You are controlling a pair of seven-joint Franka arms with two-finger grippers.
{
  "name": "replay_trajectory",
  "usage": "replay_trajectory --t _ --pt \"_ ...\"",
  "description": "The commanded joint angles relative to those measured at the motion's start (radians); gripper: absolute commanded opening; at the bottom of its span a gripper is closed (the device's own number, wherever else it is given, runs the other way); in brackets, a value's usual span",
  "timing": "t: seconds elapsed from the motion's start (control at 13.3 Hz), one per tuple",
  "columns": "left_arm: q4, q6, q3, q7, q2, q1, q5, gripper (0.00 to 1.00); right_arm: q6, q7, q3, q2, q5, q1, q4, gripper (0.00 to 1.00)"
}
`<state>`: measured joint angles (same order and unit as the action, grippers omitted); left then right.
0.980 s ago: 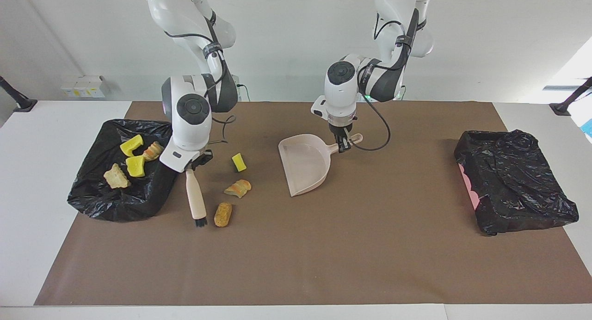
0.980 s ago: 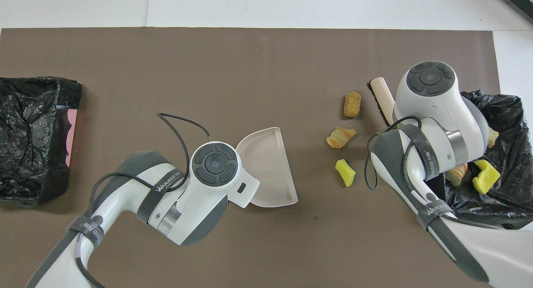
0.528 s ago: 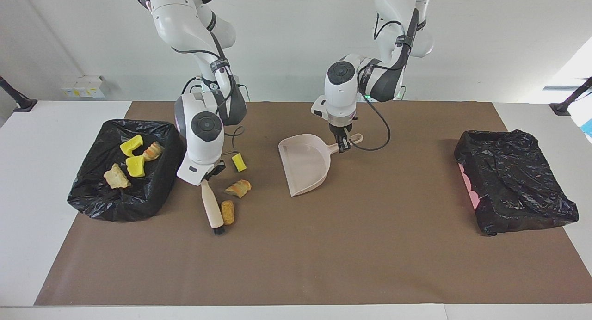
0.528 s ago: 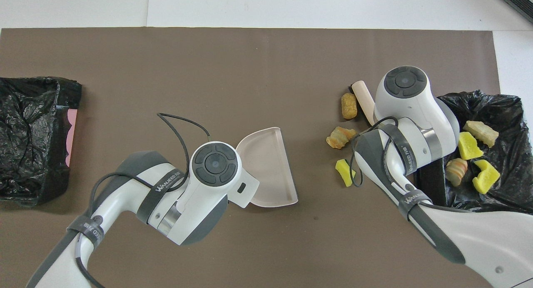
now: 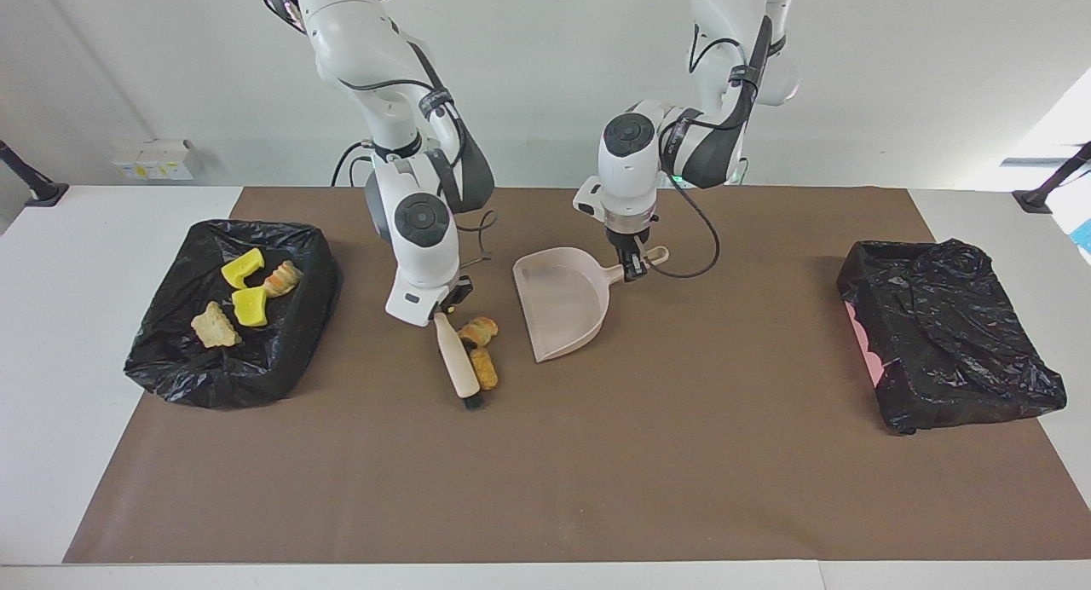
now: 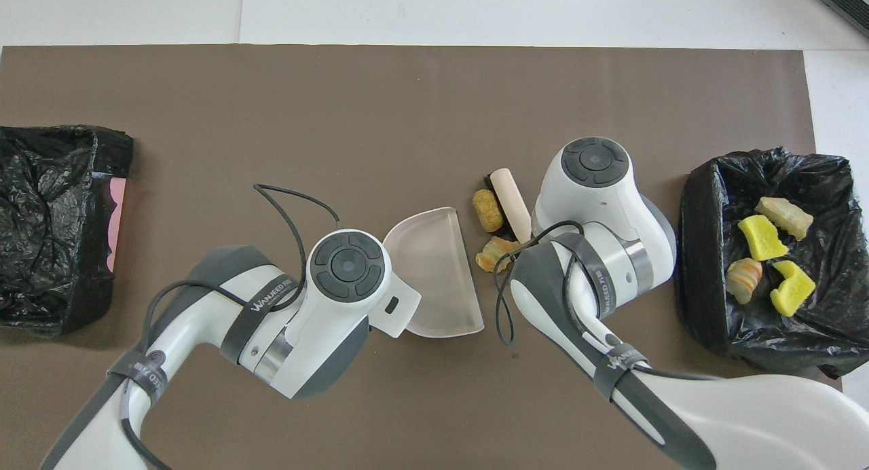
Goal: Sweep and dump trash in bin
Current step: 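Sweep the crumbs into the dustpan held by the left gripper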
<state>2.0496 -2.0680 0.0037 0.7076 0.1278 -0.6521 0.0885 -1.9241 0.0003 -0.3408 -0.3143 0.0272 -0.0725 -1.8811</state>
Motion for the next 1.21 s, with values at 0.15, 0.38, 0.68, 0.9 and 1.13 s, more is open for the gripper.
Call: replay_trajectory --t 0.15,0.38,0.68,0.9,1.13 --pt "0.047 -0.041 -0.005 -0.074 -0.033 0.017 0.004 0.0 0.013 -0.023 -0.087 0.049 -0.202 0.011 -0.042 0.0" --pt "0.049 -0.041 -0.005 -0.074 -0.034 0.019 0.002 0.0 0.017 0.087 -0.092 0.06 -0.25 -0.012 -0.021 0.0" --pt "0.052 -0.044 -0.005 -0.057 -0.034 0.019 0.004 0.0 0.134 0.09 -0.086 0.133 -0.25 0.087 -0.015 0.0" --pt "0.052 -0.05 -0.005 -0.016 -0.034 0.019 0.004 0.0 0.261 0.09 -0.075 0.214 -0.21 0.204 -0.016 0.0" --pt "0.057 -0.055 -0.002 0.018 -0.034 0.015 0.004 0.0 0.353 0.084 -0.075 0.253 -0.087 0.307 -0.036 0.0"
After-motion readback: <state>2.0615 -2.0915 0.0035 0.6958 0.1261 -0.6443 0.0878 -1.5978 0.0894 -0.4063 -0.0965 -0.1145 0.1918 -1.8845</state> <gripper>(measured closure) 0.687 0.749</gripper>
